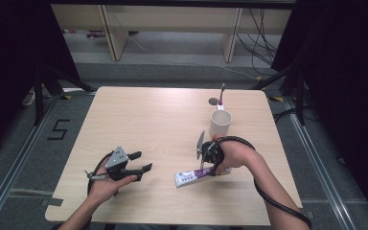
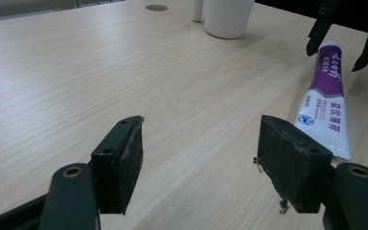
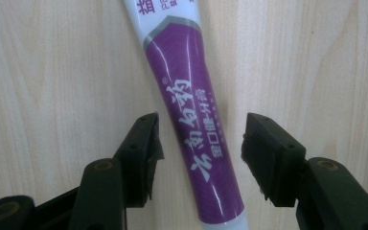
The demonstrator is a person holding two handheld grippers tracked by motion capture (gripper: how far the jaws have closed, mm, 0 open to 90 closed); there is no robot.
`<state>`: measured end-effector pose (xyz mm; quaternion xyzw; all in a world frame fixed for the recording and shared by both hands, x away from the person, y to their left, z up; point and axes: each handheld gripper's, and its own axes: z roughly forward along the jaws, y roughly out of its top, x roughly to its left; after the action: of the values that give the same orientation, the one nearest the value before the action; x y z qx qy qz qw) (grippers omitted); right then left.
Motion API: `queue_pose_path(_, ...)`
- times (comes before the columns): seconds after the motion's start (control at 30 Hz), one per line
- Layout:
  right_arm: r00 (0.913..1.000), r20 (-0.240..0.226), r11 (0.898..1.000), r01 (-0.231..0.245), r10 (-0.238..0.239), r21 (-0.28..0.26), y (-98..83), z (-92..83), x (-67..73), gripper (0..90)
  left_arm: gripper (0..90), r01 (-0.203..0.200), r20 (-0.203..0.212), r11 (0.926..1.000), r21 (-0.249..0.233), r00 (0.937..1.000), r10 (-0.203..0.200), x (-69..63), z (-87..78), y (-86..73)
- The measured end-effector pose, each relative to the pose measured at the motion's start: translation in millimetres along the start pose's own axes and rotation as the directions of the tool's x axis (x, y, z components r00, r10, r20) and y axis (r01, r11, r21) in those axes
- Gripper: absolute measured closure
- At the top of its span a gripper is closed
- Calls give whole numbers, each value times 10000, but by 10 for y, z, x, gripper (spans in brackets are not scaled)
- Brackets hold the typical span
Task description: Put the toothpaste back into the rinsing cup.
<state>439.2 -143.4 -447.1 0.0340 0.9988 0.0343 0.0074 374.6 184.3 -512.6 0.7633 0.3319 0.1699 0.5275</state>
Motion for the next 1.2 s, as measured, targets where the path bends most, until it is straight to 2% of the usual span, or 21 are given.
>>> queue_pose_path(0.03, 10000, 0, 10000, 0, 0, 0, 0, 0, 0, 476, 327, 0, 0, 10000, 0, 10000, 0, 0, 0, 0)
queue_pose_path(0.07, 9998, 37, 9997, 216, -216, -81, 12, 10, -12, 477, 327, 23, 23, 10000, -27, 10000, -23, 1, 2, -7)
queue_pose_path(0.1, 10000, -50, 10000, 22, -22, 26, 23, 4, 0, 477, 327, 23, 23, 10000, -27, 10000, -23, 1, 2, -7)
queue_pose_path(0.23, 10000, -1, 10000, -3, 3, 75, 47, 8, 11, 479, 327, -1, 6, 10000, -43, 10000, 1, 7, 3, -13)
queue_pose_path(0.33, 9999, -70, 9999, 117, -116, 89, 75, 29, 12, 479, 322, -14, 3, 10000, -55, 10000, 14, 11, 4, -14)
queue_pose_path(0.4, 9992, -150, 9994, 359, -359, 15, 88, 53, 2, 480, 320, -14, 58, 9999, -108, 10000, 14, 17, 9, -19)
queue_pose_path(0.57, 9990, -386, 9996, 234, -227, 176, 134, 108, 14, 486, 319, 8, 26, 9999, -121, 10000, -8, 17, 11, -27)
queue_pose_path(0.73, 9984, -384, 9990, 418, -412, 159, 157, 157, 9, 497, 318, -26, -53, 10000, -21, 10000, 26, 17, 5, -33)
queue_pose_path(0.77, 9984, -523, 9995, 244, -232, 220, 163, 155, 21, 500, 318, -22, -32, 10000, -61, 10000, 22, 19, 10, -39)
queue_pose_path(0.83, 9976, -452, 9985, 527, -519, 157, 163, 178, 9, 506, 318, -33, -37, 10000, -45, 10000, 33, 20, 10, -40)
queue_pose_path(0.93, 9970, -511, 9981, 591, -580, 188, 172, 197, 8, 511, 318, -21, -33, 10000, -21, 10000, 21, 21, 16, -45)
queue_pose_path(0.97, 9978, -578, 9989, 342, -323, 330, 180, 188, 25, 515, 318, -21, -33, 10000, -21, 10000, 21, 21, 16, -45)
queue_pose_path(1.03, 9974, -595, 9986, 430, -412, 299, 183, 199, 17, 525, 318, -12, 35, 10000, -78, 10000, 12, 23, 23, -49)
queue_pose_path(1.07, 9965, -549, 9978, 634, -623, 188, 181, 210, 3, 530, 318, -2, 43, 10000, -86, 10000, 2, 24, 26, -51)
queue_pose_path(1.1, 9969, -586, 9983, 548, -534, 216, 187, 209, 7, 535, 317, 8, 50, 10000, -58, 10000, -8, 26, 25, -51)
queue_pose_path(1.13, 9962, -545, 9973, 698, -685, 210, 190, 216, -5, 540, 317, 6, 57, 10000, -66, 10000, -5, 27, 26, -51)
queue_pose_path(1.2, 9962, -559, 9973, 680, -665, 260, 201, 221, -5, 545, 317, 18, 44, 10000, -70, 10000, -18, 27, 26, -53)
